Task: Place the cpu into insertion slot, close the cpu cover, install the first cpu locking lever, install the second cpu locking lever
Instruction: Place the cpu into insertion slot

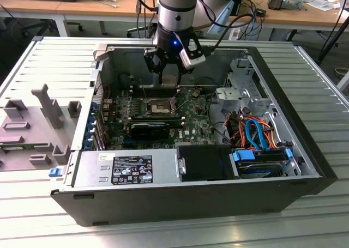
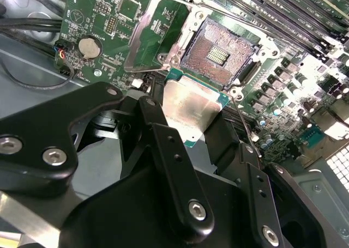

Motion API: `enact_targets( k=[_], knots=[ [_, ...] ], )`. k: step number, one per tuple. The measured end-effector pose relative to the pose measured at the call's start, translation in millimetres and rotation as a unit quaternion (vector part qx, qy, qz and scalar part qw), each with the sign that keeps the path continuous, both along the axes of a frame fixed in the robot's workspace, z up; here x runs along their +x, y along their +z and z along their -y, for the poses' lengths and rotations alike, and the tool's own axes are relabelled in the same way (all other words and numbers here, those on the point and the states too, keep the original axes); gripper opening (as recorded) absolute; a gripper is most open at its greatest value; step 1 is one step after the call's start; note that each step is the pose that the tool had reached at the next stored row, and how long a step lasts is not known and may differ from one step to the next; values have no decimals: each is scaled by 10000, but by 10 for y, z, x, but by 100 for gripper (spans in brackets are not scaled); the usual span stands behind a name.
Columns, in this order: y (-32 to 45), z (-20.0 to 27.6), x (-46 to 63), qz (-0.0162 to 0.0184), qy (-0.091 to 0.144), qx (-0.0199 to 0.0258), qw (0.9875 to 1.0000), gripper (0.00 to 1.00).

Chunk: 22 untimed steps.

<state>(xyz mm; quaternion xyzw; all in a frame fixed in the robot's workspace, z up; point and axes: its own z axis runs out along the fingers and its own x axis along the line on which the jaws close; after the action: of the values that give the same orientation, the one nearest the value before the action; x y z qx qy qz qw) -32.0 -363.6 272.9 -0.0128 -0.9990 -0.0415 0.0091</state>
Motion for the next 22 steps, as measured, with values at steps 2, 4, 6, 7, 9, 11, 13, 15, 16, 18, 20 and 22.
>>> enact_targets(
  k=[2,4,6,7,9,11,13,15,16,18,20,22],
  knots=[
    [-4,1,0,0,0,0,10000,54],
    [-10,2,0,0,0,0,10000,54],
    [-14,3,0,0,0,0,10000,54],
    [-16,4,0,0,0,0,10000,54],
    [-22,5,0,0,0,0,10000,54],
    [-25,6,0,0,0,0,10000,54],
    [-30,7,0,0,0,0,10000,54],
    [-33,7,0,0,0,0,10000,54],
    [-35,8,0,0,0,0,10000,54],
    [-40,9,0,0,0,0,10000,54],
    [-44,9,0,0,0,0,10000,54],
    [-48,10,0,0,0,0,10000,54]
  ],
)
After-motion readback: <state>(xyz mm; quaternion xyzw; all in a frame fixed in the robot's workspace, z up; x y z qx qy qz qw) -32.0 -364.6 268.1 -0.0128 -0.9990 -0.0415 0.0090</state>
